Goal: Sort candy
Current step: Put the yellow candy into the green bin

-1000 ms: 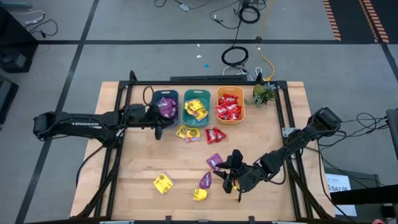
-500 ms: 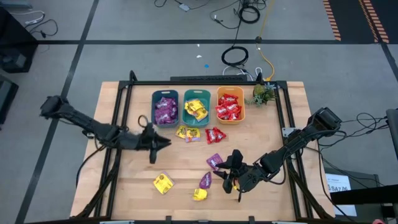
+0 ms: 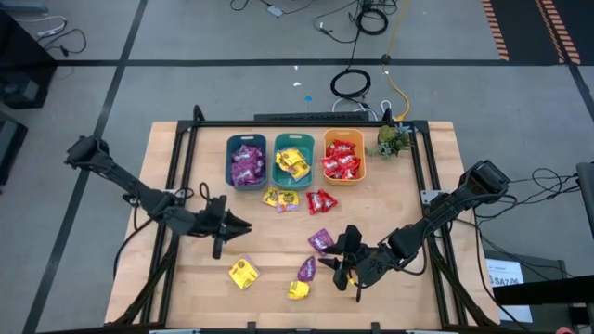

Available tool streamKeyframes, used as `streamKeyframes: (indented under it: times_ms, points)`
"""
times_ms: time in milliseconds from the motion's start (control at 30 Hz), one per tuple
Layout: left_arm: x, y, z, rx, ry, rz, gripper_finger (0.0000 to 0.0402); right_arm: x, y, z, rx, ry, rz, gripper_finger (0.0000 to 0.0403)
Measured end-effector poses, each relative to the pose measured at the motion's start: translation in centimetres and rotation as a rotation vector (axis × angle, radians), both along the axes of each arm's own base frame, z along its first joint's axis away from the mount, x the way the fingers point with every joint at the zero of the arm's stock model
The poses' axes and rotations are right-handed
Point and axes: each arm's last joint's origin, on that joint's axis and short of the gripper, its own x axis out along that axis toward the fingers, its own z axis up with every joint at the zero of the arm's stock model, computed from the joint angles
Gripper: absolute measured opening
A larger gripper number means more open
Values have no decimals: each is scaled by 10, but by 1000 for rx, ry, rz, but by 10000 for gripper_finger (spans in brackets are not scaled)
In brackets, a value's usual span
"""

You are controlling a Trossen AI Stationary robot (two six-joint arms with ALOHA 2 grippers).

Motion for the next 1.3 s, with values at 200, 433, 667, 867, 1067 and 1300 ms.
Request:
streamKeyframes:
  times_ms: [200,433,667,867,1067,1300]
  points:
    - [5,8,3,-45,-37,102,75,0,1,0,23,-6,-8,139]
    - [10,26,-1,-50,2,220,77,0,1,0,25,-5,-8,139]
    - [15,38,-2,-54,15,235,118,-1,1,0,22,-6,-9,139]
    - [17,46,-1,-42,8,277,153,-1,1,0,20,-5,-9,139]
    - [19,46,5,-91,-53,261,155,-1,1,0,21,-5,-10,139]
    - [18,34,8,-246,-60,102,155,-1,1,0,27,-6,-13,139]
